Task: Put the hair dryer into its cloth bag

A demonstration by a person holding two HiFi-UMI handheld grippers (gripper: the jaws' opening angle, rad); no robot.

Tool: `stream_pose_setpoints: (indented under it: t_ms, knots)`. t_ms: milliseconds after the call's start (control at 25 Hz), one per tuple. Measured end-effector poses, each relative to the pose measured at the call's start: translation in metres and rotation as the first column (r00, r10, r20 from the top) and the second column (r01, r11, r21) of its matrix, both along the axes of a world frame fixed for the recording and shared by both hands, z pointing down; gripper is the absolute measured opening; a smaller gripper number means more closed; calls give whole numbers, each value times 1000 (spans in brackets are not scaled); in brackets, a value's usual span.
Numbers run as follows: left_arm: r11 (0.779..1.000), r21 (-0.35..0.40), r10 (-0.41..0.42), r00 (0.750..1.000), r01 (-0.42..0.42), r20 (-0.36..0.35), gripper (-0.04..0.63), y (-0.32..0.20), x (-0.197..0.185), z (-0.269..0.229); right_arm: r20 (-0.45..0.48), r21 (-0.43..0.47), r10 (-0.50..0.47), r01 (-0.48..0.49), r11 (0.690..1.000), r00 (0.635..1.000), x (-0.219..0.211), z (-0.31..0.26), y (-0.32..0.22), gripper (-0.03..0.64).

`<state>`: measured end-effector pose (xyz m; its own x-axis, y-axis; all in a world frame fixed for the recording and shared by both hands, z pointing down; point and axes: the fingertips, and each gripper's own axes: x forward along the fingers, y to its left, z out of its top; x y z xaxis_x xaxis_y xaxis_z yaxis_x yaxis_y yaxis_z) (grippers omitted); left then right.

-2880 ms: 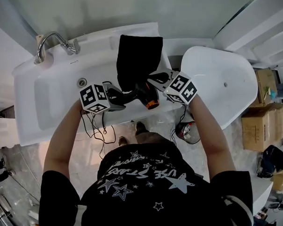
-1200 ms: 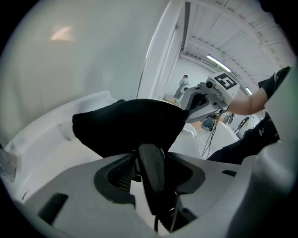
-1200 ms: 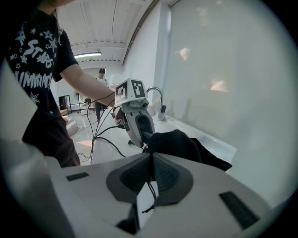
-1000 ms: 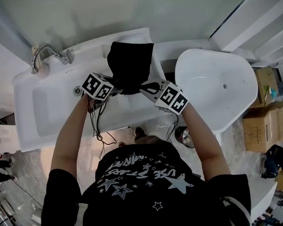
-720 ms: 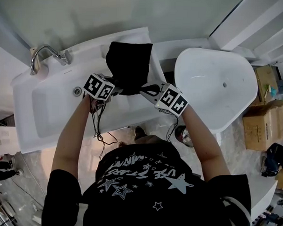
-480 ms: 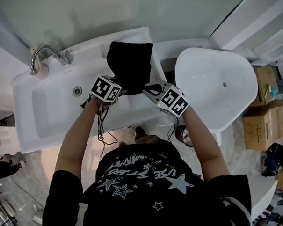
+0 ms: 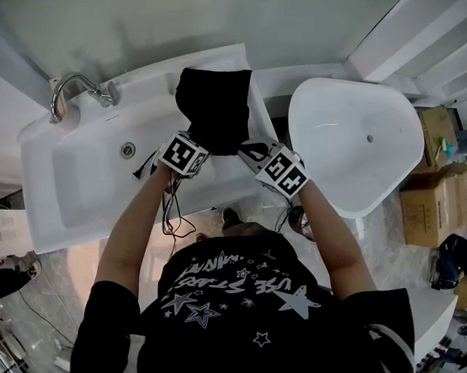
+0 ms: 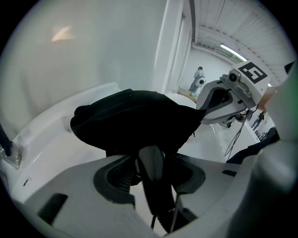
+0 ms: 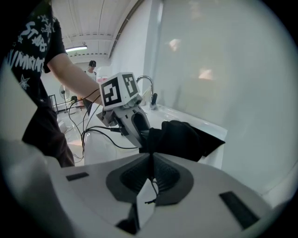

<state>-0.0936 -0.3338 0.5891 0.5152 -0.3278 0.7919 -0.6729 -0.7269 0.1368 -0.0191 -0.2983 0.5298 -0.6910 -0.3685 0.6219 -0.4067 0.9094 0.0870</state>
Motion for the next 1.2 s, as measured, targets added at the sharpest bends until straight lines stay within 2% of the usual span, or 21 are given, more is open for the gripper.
stream_pose_setpoints:
  t_ms: [120, 400, 560, 760, 920, 1040, 1200]
  knots:
    - [1000, 12, -17, 1000, 17, 5, 210, 2, 1, 8, -3, -1, 34, -34, 999, 999, 0, 5, 3, 23]
    - [999, 12, 31, 1000, -31, 2, 329, 14, 9, 19, -20, 7, 119, -119, 993, 993, 3, 11, 4, 37]
    - [999, 5, 48, 998, -48, -41, 414, 22, 17, 21, -26, 20, 155, -154, 988, 988, 6, 10, 4, 55]
    - [1000, -4, 15, 995, -16, -97, 443, 31, 13, 19, -28, 28, 207, -206, 978, 978, 9, 8, 3, 142]
    - [998, 21, -47, 987, 51, -156, 454, 36, 1, 4, -12, 36, 254, -254, 967, 967, 13, 1, 7, 184]
    - [994, 36, -91, 974, 101, -206, 456, 41, -10, -8, 3, 49, 290, -290, 956, 957, 14, -2, 11, 189]
    - [990, 86, -90, 969, 112, -228, 456, 52, -24, -26, 36, 74, 352, -354, 932, 935, 12, -11, 17, 181]
